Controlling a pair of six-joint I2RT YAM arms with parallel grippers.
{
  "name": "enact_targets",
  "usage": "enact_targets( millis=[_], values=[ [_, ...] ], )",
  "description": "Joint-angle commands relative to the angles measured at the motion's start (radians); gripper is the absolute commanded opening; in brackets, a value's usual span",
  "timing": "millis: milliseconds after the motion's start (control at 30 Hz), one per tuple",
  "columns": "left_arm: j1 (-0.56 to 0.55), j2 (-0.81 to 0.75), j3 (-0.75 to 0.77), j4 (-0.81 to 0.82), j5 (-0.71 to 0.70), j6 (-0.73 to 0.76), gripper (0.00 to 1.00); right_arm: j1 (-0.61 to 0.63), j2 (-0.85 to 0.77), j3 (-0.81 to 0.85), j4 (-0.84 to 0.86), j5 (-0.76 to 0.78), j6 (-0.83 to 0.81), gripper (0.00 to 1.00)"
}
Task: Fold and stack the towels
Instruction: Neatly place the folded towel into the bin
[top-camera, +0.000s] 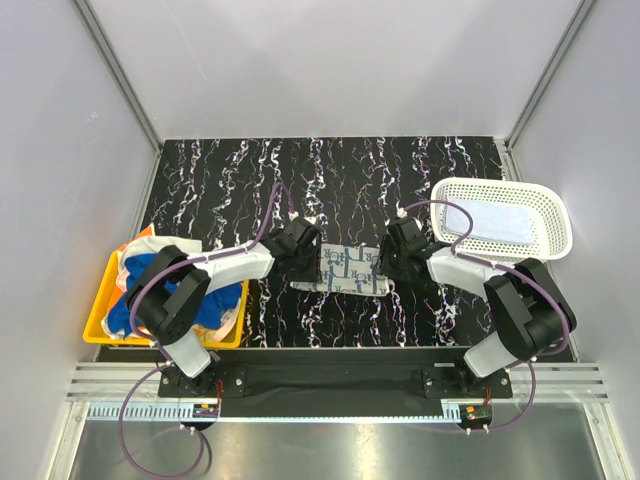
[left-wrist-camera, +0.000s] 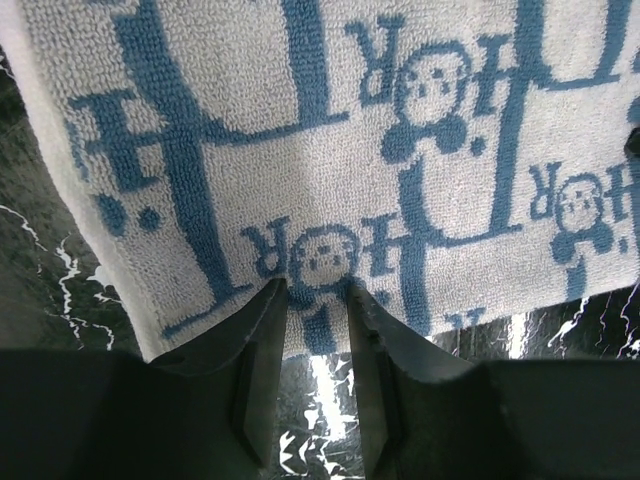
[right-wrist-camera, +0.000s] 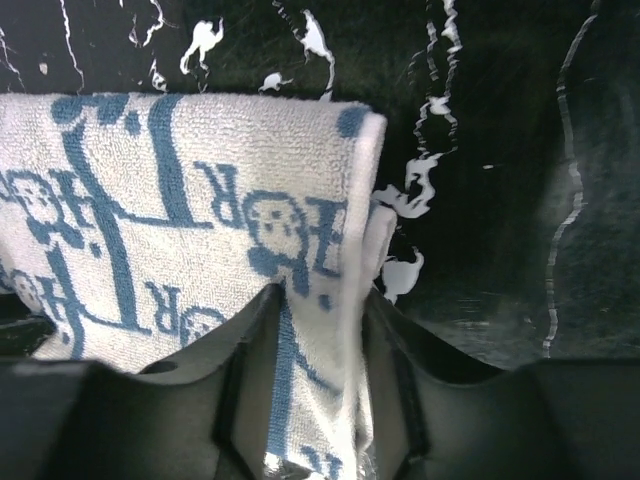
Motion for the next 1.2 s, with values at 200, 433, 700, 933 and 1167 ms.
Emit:
enact_targets(
  millis=[200,433,700,933,1167],
  values=[
    [-0.014,-0.090,-0.007,0.032,-0.053,-0.061,0.35,0.055,0.086,0.051,-0.054,0.095,0.002,0.21],
    [-0.015,-0.345,0.143,-0.175,-0.059,0.017,0.38,0.067,0.071,0.130,-0.194,0.173,-0.064,0.00],
    [-0.012,-0.558,0.105,-0.297,-0.111,0.126,0.39,0.061,-0.040,0.324,-0.416,0.439,-0.300,0.00],
    [-0.012,-0.649,0.007,-0.291,-0.065,0.160,0.39,-0.062,-0.067,0.431,-0.445,0.497,-0.490,0.00],
    [-0.012,-0.687,-0.038,-0.318,-0.039,0.213,0.38,-0.315,-0.060,0.485,-0.388,0.373,-0.633,0.00]
  ],
)
